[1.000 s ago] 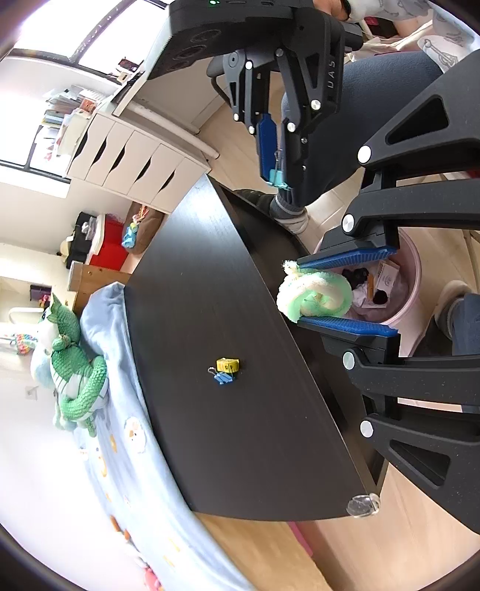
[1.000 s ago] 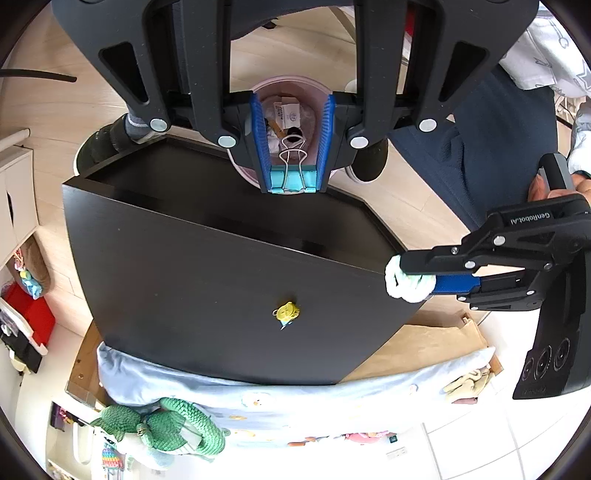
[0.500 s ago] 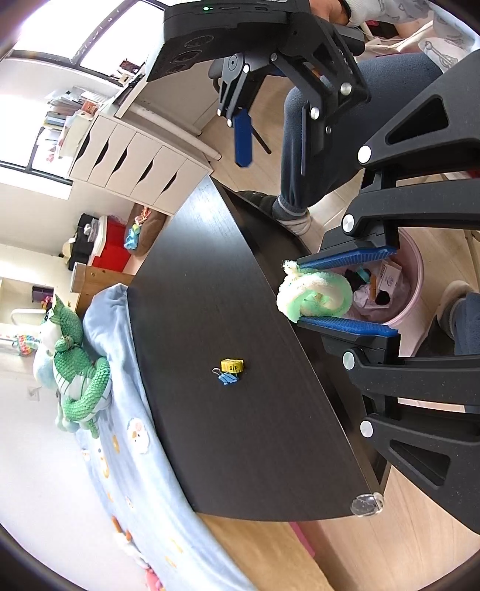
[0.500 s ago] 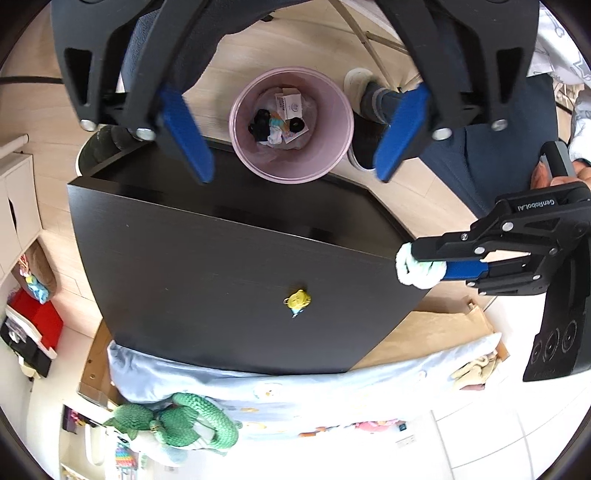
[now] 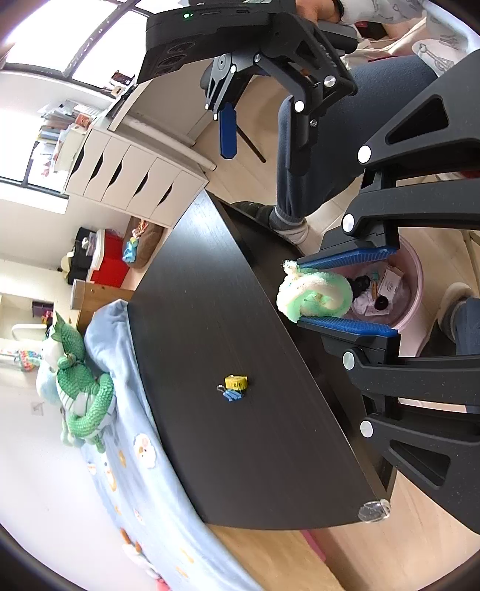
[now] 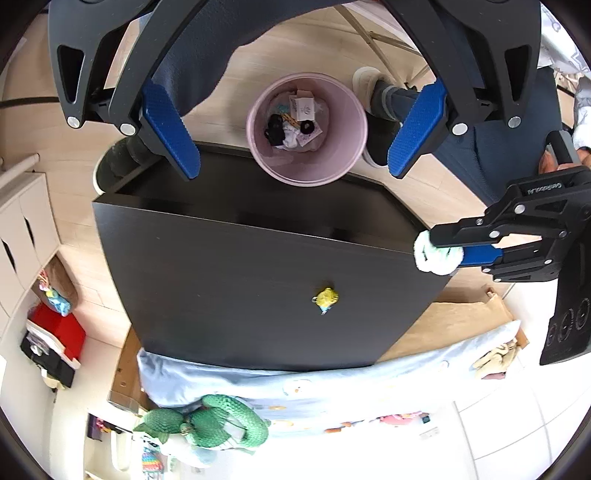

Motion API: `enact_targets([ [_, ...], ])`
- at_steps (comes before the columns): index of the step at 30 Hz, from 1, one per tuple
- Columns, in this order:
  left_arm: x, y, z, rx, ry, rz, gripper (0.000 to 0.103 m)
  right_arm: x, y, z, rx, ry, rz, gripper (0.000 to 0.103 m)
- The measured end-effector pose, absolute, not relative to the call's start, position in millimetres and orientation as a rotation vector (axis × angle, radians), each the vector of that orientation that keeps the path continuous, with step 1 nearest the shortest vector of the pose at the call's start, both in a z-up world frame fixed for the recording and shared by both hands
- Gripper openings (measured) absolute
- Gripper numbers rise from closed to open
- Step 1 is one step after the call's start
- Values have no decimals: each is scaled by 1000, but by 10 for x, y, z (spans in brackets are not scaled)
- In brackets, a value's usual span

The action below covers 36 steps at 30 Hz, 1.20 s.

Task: Collect trash
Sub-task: 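Lower the green coil into the wastebasket and open the left gripper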

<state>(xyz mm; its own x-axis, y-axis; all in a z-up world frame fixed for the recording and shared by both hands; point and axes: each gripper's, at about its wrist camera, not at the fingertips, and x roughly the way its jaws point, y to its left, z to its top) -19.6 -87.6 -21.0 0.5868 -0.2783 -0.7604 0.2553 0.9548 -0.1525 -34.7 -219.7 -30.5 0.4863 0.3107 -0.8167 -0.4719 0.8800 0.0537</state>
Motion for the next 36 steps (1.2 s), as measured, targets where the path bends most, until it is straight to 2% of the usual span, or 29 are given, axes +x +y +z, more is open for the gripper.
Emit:
enact_targets([
  [11,-149,-1058,-205,16,900,-362,26,-348,-2408,-195,-146,923,413,100],
  [16,-125,-1106,-208,23,909,-387,31,-341,-2484,-181,-125,920,403,100],
  [19,-97,-1128,-228,17,919,-400,42,-335,-2516,-174,-112,919,399,100],
  [22,-69,-1123,-272,4,933,-396,57,-333,-2538,-179,-106,919,399,100],
  [24,-69,-1116,-284,-7,932,-391,79,-334,-2544,-185,-101,919,401,100],
  [26,-77,-1103,-274,-19,918,-383,88,-335,-2545,-192,-95,920,408,100],
  [30,-68,-1042,-267,-26,910,-332,95,-344,-2536,-204,-91,919,416,100],
  [36,-66,-942,-263,-30,900,-283,95,-348,-2501,-222,-91,923,431,100],
])
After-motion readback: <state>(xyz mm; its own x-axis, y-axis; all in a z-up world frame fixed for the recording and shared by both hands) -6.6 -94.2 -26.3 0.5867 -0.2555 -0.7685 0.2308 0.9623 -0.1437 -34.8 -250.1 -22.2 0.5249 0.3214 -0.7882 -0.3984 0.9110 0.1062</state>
